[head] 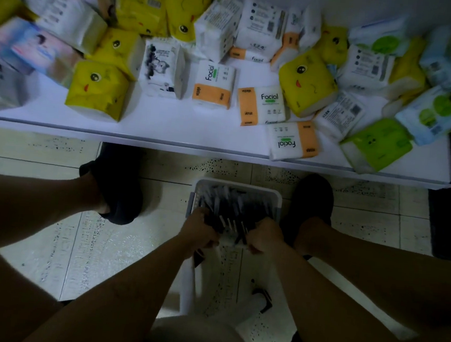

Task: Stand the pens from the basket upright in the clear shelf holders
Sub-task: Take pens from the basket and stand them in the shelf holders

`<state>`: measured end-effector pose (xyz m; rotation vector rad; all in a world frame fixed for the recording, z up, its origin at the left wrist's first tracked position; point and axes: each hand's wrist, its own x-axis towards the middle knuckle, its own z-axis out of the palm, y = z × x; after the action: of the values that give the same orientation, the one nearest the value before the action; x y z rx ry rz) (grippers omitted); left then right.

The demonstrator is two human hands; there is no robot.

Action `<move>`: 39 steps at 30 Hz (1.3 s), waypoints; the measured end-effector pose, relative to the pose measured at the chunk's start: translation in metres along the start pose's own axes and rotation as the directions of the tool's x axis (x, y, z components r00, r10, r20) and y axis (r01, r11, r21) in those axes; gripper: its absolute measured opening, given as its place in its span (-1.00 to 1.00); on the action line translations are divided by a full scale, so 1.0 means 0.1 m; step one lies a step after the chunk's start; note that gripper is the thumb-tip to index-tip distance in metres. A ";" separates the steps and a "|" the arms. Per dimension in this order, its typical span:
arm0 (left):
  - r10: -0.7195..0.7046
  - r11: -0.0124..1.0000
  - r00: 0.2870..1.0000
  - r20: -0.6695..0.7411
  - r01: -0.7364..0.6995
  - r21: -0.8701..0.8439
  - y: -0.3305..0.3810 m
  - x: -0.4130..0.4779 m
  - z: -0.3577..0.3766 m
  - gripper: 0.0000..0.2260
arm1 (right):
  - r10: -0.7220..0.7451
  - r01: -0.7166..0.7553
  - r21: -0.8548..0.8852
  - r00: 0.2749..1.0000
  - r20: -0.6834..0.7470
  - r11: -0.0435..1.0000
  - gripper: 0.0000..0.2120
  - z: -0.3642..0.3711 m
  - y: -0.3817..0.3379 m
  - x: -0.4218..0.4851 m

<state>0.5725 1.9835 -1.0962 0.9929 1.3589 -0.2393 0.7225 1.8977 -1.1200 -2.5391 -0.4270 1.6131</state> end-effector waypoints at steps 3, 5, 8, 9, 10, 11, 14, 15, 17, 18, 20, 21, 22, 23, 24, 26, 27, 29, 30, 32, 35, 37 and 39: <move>0.067 0.997 0.995 0.073 -0.070 0.036 0.10 -0.12 -0.02 -0.50 | 0.053 -0.074 0.143 0.988 0.144 0.987 -0.87 -0.09 -0.07 -0.10; 0.101 0.991 0.991 0.092 -0.109 0.081 0.18 -0.21 -0.05 -0.53 | 0.046 -0.092 0.240 0.981 0.188 0.966 -0.92 -0.12 -0.13 -0.18; 0.174 0.972 0.981 0.081 -0.185 0.148 0.27 -0.36 -0.16 -0.63 | -0.015 -0.029 0.265 0.986 0.165 0.964 -0.84 -0.12 -0.22 -0.34; 0.202 0.968 0.977 0.068 -0.210 0.136 0.30 -0.41 -0.22 -0.66 | -0.061 0.034 0.236 0.993 0.105 0.971 -0.83 -0.13 -0.24 -0.41; 0.222 0.967 0.973 0.055 -0.227 0.113 0.33 -0.45 -0.26 -0.67 | -0.103 0.092 0.225 0.994 0.039 0.970 -0.82 -0.14 -0.26 -0.48; 0.247 0.964 0.968 0.043 -0.250 0.085 0.37 -0.51 -0.31 -0.68 | -0.150 0.150 0.234 0.988 -0.018 0.961 -0.82 -0.17 -0.29 -0.56; 0.330 0.944 0.944 0.013 -0.330 0.004 0.54 -0.66 -0.41 -0.79 | -0.257 0.253 0.300 0.966 -0.029 0.920 -0.88 -0.26 -0.47 -0.82; 0.369 0.930 0.929 -0.016 -0.369 0.002 0.61 -0.72 -0.44 -0.85 | -0.305 0.299 0.298 0.952 -0.029 0.906 -0.90 -0.30 -0.54 -0.91; 0.443 0.897 0.893 -0.084 -0.442 0.025 0.74 -0.85 -0.52 -0.94 | -0.414 0.415 0.294 0.908 -0.069 0.861 -0.93 -0.38 -0.68 -1.09; 0.478 0.878 0.871 -0.111 -0.476 0.043 0.80 -0.92 -0.56 -0.92 | -0.458 0.467 0.291 0.883 -0.105 0.835 -0.91 -0.42 -0.74 -1.18; 0.539 0.842 0.831 -0.136 -0.534 0.073 0.93 -1.09 -0.65 -0.89 | -0.518 0.548 0.264 0.837 -0.178 0.794 -0.87 -0.52 -0.83 -1.36; 0.571 0.821 0.809 -0.138 -0.564 0.087 0.99 -1.19 -0.70 -0.88 | -0.541 0.577 0.229 0.816 -0.204 0.784 -0.88 -0.57 -0.87 -1.44; 0.607 0.795 0.783 -0.135 -0.598 0.101 1.05 -1.29 -0.74 -0.87 | -0.566 0.605 0.188 0.794 -0.223 0.774 -0.93 -0.63 -0.89 -1.52; 0.644 0.765 0.754 -0.130 -0.634 0.112 1.11 -1.39 -0.79 -0.84 | -0.584 0.625 0.153 0.775 -0.241 0.766 -0.87 -0.69 -0.92 -1.59; 0.680 0.733 0.723 -0.119 -0.669 0.120 1.19 -1.49 -0.83 -0.77 | -0.597 0.641 0.131 0.758 -0.262 0.756 -0.68 -0.75 -0.96 -1.68; 0.745 0.666 0.660 -0.093 -0.731 0.149 1.33 -1.71 -0.89 -0.55 | -0.645 0.695 0.094 0.703 -0.299 0.713 -0.29 -0.88 -1.03 -1.86; 0.773 0.633 0.628 -0.086 -0.755 0.170 1.40 -1.82 -0.91 -0.42 | -0.677 0.723 0.055 0.668 -0.310 0.688 -0.08 -0.95 -1.07 -1.95; 0.819 0.573 0.567 -0.083 -0.802 0.171 1.54 -2.04 -0.95 -0.19 | -0.721 0.758 -0.027 0.609 -0.332 0.652 0.21 -1.09 -1.17 -2.15; 0.841 0.541 0.535 -0.080 -0.825 0.164 1.61 -2.14 -0.97 -0.10 | -0.739 0.776 -0.050 0.577 -0.348 0.629 0.28 -1.16 -1.22 -2.26; 0.882 0.470 0.467 -0.066 -0.861 0.192 1.72 -2.33 -1.01 0.00 | -0.778 0.831 -0.049 0.496 -0.385 0.555 0.36 -1.29 -1.31 -2.46; 0.923 0.381 0.383 -0.040 -0.890 0.249 1.89 -2.59 -1.09 0.01 | -0.838 0.892 -0.099 0.370 -0.401 0.441 0.38 -1.46 -1.42 -2.76; 0.942 0.333 0.335 -0.031 -0.916 0.223 2.00 -2.77 -1.14 -0.07 | -0.867 0.923 -0.111 0.299 -0.399 0.369 0.32 -1.55 -1.49 -2.94; 0.960 0.279 0.277 -0.035 -0.940 0.197 2.11 -2.93 -1.21 -0.18 | -0.880 0.953 -0.106 0.215 -0.423 0.284 0.17 -1.62 -1.58 -3.10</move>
<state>0.5529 2.0803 -0.7284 1.8282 0.6186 0.7221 0.7165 1.9689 -0.7428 -1.6463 -1.3435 0.5448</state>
